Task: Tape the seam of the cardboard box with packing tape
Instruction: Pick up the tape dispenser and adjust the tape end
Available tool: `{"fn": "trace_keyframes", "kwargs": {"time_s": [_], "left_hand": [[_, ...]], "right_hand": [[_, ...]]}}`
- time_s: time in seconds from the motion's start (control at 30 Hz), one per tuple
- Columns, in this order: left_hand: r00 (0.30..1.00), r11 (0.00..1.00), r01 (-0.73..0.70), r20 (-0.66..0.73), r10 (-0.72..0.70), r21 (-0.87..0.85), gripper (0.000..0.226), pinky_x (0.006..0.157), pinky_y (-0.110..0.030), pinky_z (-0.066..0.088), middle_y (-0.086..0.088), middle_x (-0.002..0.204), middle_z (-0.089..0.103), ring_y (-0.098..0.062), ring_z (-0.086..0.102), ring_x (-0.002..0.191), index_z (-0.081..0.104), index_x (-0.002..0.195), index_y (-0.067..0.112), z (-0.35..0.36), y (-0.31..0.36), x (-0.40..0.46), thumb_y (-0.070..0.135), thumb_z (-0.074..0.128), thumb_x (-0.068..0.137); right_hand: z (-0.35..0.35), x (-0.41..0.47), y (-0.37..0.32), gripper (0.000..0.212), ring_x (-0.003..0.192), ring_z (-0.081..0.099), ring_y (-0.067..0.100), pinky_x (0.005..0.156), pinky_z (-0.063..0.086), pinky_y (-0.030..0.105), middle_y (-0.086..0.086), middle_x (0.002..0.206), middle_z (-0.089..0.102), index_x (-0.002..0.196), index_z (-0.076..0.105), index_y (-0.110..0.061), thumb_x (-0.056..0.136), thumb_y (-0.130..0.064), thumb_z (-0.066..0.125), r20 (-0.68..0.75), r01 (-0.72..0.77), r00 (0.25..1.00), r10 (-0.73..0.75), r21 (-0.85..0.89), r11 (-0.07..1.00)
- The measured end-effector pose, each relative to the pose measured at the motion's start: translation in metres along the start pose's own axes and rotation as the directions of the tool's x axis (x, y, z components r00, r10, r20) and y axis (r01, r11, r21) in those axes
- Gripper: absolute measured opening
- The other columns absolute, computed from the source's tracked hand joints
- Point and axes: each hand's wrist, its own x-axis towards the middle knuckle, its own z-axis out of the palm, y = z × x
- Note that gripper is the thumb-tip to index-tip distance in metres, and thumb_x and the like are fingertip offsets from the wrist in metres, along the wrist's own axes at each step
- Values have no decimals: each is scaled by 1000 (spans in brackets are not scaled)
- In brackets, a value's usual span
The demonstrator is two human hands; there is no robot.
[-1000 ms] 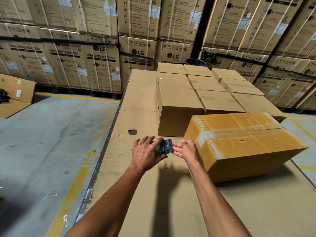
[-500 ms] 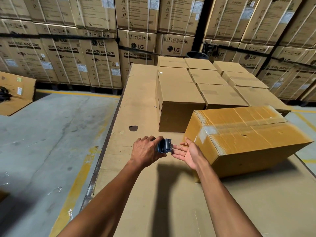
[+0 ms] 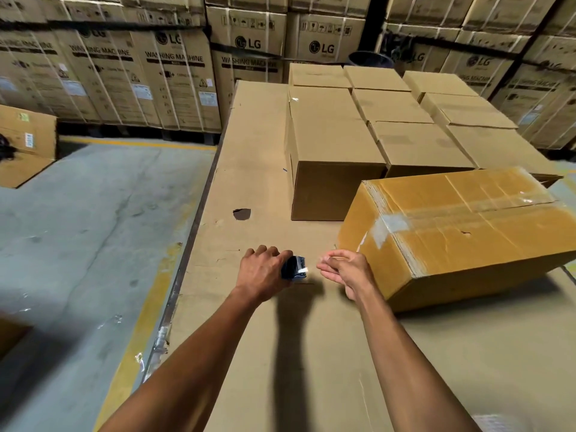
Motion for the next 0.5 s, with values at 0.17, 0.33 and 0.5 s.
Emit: {"fn": "trace_keyframes", "kwargs": {"time_s": [0.17, 0.33, 0.5], "left_hand": [[997, 1000, -2, 81, 2, 3, 71, 93, -43, 47, 1, 124, 72, -28, 64, 117, 57, 142, 39, 24, -4, 13, 72, 74, 82], [988, 999, -32, 152, 30, 10, 70, 94, -44, 45, 0, 124, 71, -28, 62, 118, 58, 141, 38, 42, -3, 27, 72, 76, 81], [978, 993, -91, 196, 75, 73, 54, 92, -46, 40, -3, 117, 69, -30, 60, 113, 62, 132, 31, 52, 2, 37, 59, 74, 87]], "right_hand": [[-2, 26, 14, 9, 72, 81, 20, 65, 66, 27, 21, 93, 77, 107, 66, 4, 99, 8, 66, -12, -50, 999, 50, 4, 999], [6, 46, 34, 13, 82, 77, 31, 70, 66, 29, 22, 94, 74, 95, 67, -2, 96, 11, 68, -18, -109, 994, 109, -38, 993], [5, 64, 51, 24, 86, 78, 33, 72, 65, 30, 23, 95, 75, 91, 68, -3, 86, 19, 73, -84, -146, 987, 137, -118, 982]]}}
